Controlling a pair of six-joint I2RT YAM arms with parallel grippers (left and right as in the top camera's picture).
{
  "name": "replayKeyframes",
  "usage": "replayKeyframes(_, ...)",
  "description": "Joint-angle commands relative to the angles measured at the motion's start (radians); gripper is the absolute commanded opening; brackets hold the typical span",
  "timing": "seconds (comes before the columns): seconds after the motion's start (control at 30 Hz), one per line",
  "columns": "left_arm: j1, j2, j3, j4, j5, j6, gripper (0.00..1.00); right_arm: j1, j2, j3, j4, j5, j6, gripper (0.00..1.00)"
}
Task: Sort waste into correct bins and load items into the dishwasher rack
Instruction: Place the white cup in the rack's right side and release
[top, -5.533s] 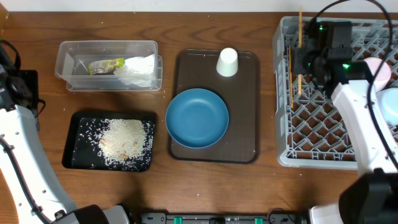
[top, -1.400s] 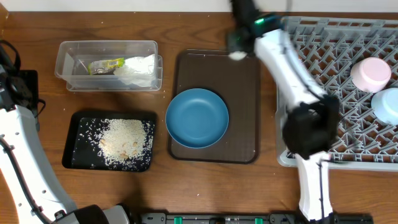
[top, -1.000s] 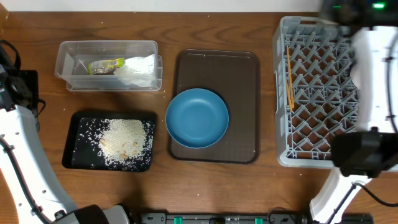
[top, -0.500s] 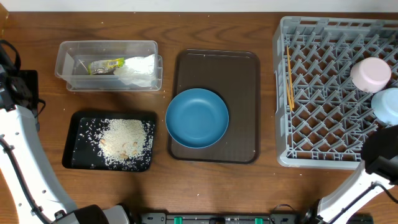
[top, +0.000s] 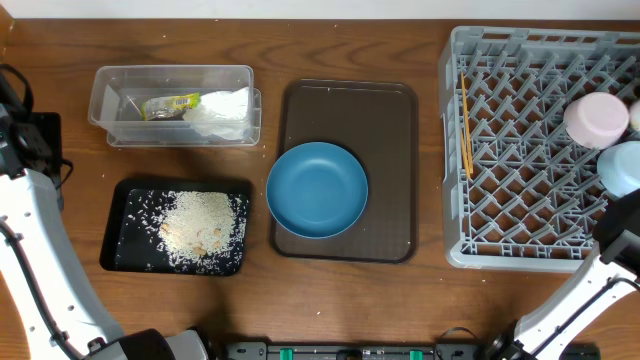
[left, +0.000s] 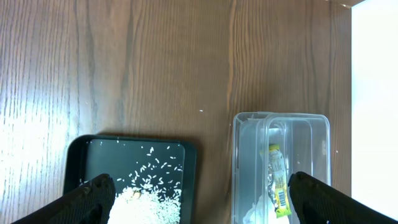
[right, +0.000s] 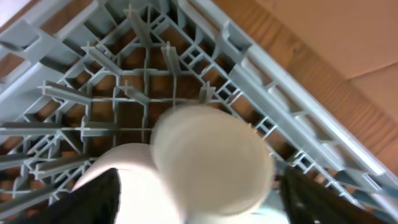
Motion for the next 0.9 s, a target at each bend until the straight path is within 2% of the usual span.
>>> replayKeyframes(0.0, 0.003, 0.006, 0.0, -0.003, -0.012, 0.01, 0.92, -0.002, 0.033, 0.001, -0.004, -0.005, 0.001, 0.85)
replayKeyframes(0.3, 0.003, 0.006, 0.0, -0.003, -0.012, 0.01, 0.92, -0.002, 0.021, 0.001, -0.031, -0.028, 0.0, 0.85)
replayKeyframes(0.47, 0.003, 0.006, 0.0, -0.003, -0.012, 0.01, 0.92, -0.003, -0.001, 0.001, -0.046, -0.027, 0.0, 0.77)
replayKeyframes(0.63, 0.003, 0.006, 0.0, -0.003, -0.012, 0.01, 0.92, -0.021, -0.073, 0.001, -0.043, -0.027, 0.001, 0.75)
replayKeyframes(0.87, 0.003, 0.006, 0.0, -0.003, -0.012, 0.01, 0.92, -0.087, -0.172, 0.001, -0.064, -0.028, 0.057, 0.89)
